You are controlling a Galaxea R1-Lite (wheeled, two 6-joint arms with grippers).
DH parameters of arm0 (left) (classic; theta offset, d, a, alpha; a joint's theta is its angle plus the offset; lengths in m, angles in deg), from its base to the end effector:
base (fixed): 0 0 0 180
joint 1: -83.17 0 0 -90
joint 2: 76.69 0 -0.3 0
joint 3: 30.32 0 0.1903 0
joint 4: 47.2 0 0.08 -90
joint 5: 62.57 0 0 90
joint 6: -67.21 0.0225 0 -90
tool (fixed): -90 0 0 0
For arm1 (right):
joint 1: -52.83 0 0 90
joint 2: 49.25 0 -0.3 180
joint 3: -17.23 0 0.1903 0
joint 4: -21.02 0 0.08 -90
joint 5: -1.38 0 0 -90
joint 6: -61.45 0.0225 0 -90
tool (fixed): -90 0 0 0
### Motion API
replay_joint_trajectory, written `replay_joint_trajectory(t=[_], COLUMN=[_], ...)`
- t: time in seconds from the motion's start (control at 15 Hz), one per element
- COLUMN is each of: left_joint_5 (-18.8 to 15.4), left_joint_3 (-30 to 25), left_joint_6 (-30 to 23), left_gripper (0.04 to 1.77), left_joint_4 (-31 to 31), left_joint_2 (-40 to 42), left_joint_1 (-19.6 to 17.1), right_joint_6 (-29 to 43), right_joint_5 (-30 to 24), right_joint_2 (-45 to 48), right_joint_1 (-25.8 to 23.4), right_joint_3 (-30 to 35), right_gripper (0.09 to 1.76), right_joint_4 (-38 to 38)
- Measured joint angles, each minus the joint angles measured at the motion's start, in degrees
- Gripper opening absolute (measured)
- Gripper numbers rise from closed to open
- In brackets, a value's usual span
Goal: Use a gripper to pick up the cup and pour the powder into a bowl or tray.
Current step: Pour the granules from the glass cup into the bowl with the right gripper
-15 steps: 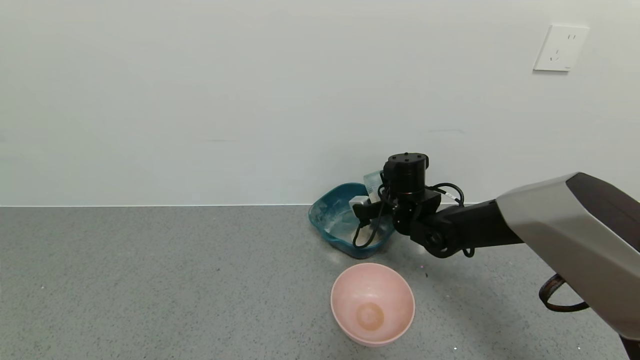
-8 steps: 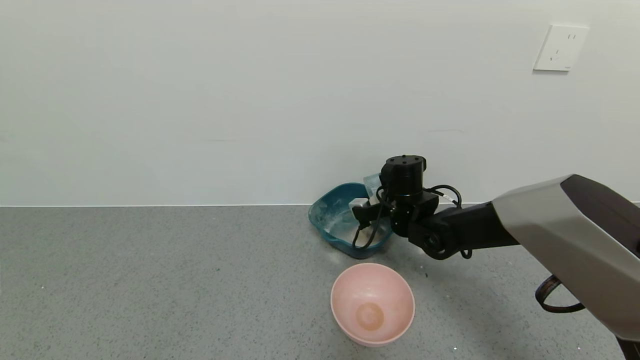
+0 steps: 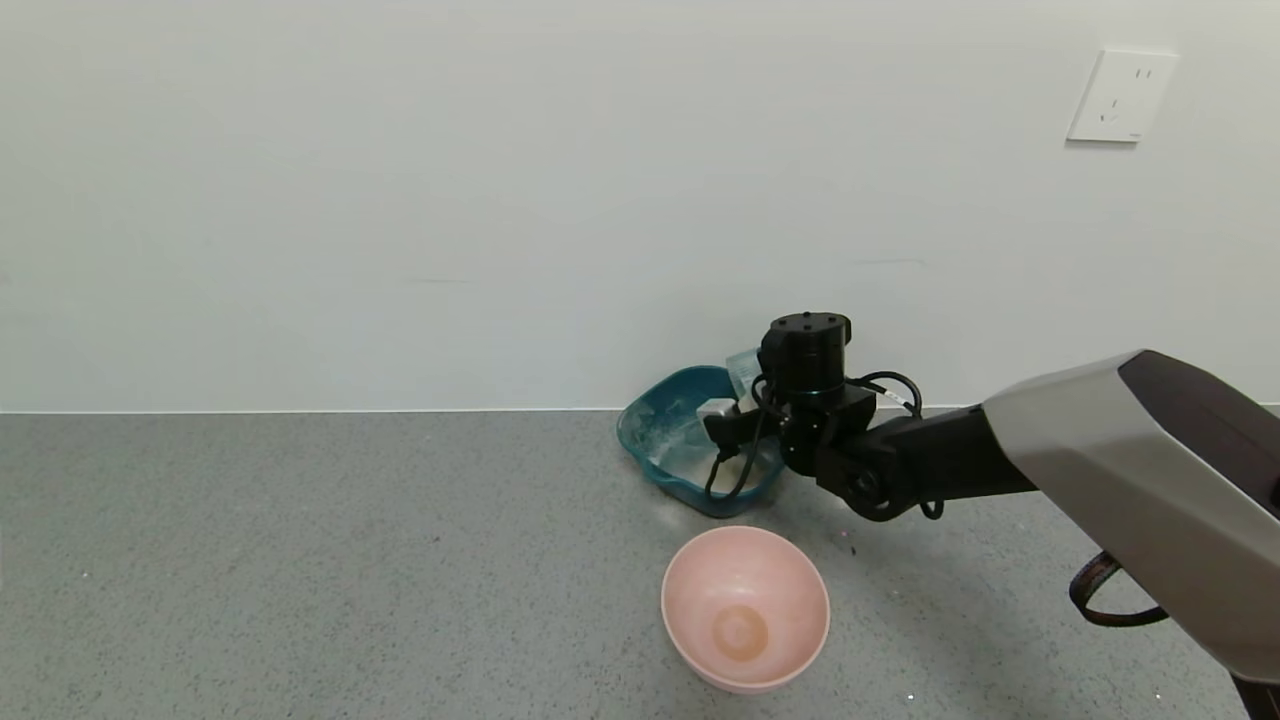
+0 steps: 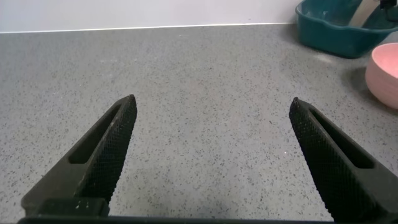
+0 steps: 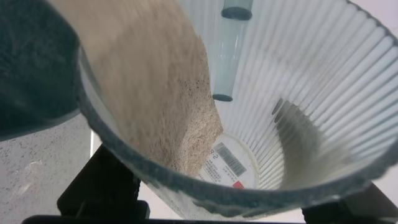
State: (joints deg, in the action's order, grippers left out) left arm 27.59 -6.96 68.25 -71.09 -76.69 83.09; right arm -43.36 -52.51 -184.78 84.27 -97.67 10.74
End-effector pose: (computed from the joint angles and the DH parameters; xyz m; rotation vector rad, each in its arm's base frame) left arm -0.0228 0.0000 0.0745 0.0182 0.0093 0.0041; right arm 0.4239 0.2436 0.1255 -1.9246 0.1830 0.0814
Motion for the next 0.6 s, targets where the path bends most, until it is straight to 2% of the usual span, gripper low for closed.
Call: replay_joint_trajectory(t=[0.6], left_joint_5=[0.00], left_joint_3=[0.00], left_joint_6=[0.00], left_gripper=[1.76], left_joint_4=[0.01], left_joint_2=[0.00], left_joint_1=[-0.02], right_joint_6=[0.10], right_joint_5=[-0.06], right_joint_2=[-0.07], right_joint_1=[-0.07], right_joint_3=[0.30], right_gripper=[1.37], right_joint_4=[-0.22])
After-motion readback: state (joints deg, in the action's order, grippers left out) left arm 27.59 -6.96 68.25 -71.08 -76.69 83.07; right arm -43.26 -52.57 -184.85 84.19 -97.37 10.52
